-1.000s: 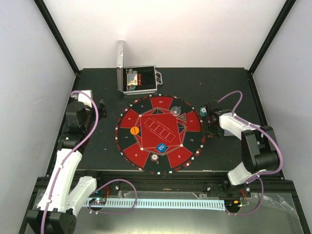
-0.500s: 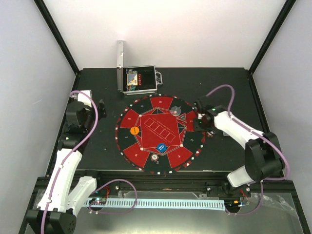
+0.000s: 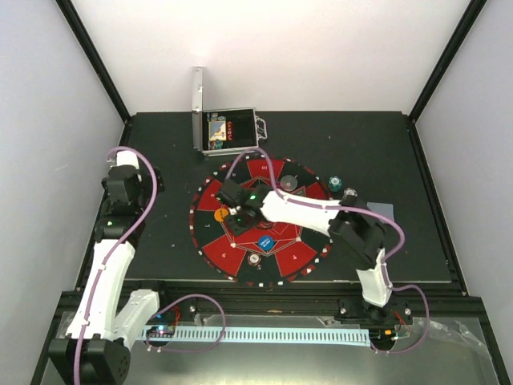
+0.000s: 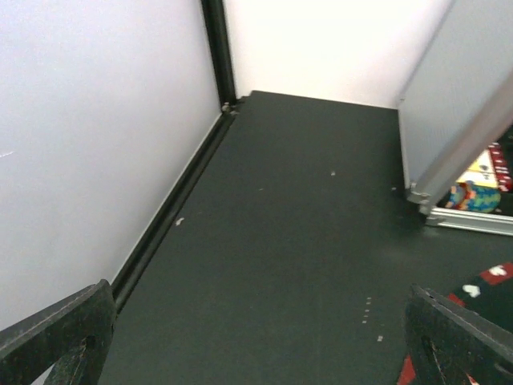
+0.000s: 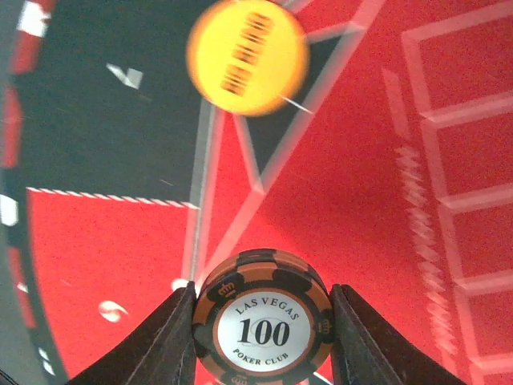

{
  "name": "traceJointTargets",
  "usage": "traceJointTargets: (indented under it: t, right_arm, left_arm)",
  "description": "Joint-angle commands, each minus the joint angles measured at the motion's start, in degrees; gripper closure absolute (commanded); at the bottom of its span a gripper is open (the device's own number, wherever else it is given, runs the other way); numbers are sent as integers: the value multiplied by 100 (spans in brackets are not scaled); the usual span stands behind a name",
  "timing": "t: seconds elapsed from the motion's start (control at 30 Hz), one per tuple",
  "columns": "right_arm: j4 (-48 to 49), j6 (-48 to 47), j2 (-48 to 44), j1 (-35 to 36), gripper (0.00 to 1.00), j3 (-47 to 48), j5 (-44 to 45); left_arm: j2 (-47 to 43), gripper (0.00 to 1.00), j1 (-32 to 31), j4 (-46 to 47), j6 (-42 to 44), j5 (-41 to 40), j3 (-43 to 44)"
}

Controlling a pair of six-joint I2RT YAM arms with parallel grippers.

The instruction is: Distribute texas hold em gaming equipment

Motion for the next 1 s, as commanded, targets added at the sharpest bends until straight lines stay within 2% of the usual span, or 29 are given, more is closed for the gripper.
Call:
traceJointTargets:
  t: [0.0,0.23,0.8,0.9,0.97]
  right_arm:
    - [-88,-124,661,419,60,910,-3]
    - [-228,-203,1522,680,60,1750,102]
    - [-553,-368,2458,690,59,2703,715]
    - [-565,-358,2503,685,54,2736,674]
    - [-568,-366,2496,678,47,2757,600]
  left_arm:
    - [-32,1,231,-139,-133,-259,259]
    - [-131,1,245,-94,-87,-281,220]
    - [-167,1,241,-39,-57,-136,211]
    - [-159,1,241,-36,-49,-111,209]
    - [-158,1,244,-37,-48,-94,220]
